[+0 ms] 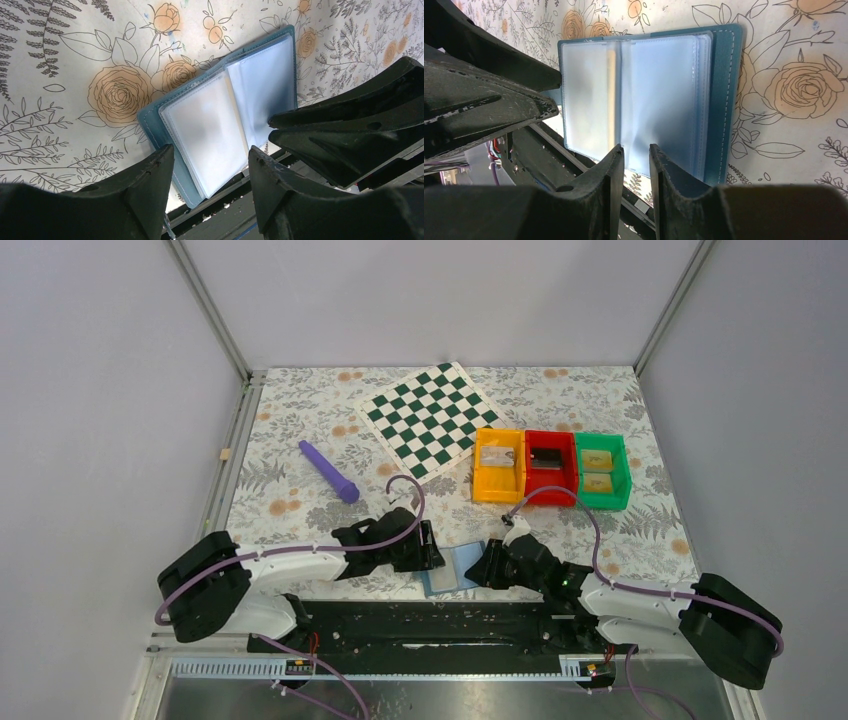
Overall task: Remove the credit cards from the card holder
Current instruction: Remove the credit card from the card holder.
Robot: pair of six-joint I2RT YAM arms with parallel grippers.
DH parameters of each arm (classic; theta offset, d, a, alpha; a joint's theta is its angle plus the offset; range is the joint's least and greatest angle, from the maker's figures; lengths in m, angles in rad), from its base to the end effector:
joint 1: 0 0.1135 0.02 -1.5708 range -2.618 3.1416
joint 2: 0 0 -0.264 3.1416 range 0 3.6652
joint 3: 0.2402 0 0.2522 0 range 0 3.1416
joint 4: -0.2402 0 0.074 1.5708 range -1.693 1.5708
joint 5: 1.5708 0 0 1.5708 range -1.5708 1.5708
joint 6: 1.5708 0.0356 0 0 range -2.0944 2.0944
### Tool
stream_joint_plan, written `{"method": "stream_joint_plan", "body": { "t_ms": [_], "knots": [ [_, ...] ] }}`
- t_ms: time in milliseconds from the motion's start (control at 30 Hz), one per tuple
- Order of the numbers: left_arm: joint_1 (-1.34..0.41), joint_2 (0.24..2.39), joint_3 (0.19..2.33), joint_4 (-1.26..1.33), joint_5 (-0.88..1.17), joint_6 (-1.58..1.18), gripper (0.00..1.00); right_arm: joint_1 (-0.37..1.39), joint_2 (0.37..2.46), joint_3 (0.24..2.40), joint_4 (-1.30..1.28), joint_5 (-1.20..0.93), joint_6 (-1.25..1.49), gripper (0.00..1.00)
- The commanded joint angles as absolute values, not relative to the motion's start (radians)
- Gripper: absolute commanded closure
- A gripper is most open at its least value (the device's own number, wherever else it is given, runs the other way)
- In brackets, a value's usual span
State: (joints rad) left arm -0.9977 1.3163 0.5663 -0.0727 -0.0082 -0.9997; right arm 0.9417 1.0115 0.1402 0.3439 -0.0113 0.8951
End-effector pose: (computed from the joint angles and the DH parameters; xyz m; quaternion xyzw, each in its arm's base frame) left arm 0.1348 -0.2084 0.1656 -0.0024 0.9308 -0.3051 0.2010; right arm 0.1046 0.1444 0.1333 -0.0230 0.8667 0.3990 0.2987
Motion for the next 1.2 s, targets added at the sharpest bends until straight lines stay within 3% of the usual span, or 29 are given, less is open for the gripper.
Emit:
{"method": "stream_joint_plan", "body": {
  "t_ms": [0,733,1167],
  "knots": [
    [-1.005,1.342,0.581,-0.006,-0.005,-1.015,0.44,0.947,1.014,0.141,0.265,0.029,0.876,0.67],
    [-1.015,1.352,0.59,0.193,0.141,-1.006,0.45,0.948,1.031,0.143,0.3,0.003,0.881,0.67],
    [-1.016,1.479,0.692,0.24,0.182,-0.981,0.45,0.948,0.861,0.158,0.168,0.033,0.871,0.69]
  ]
}}
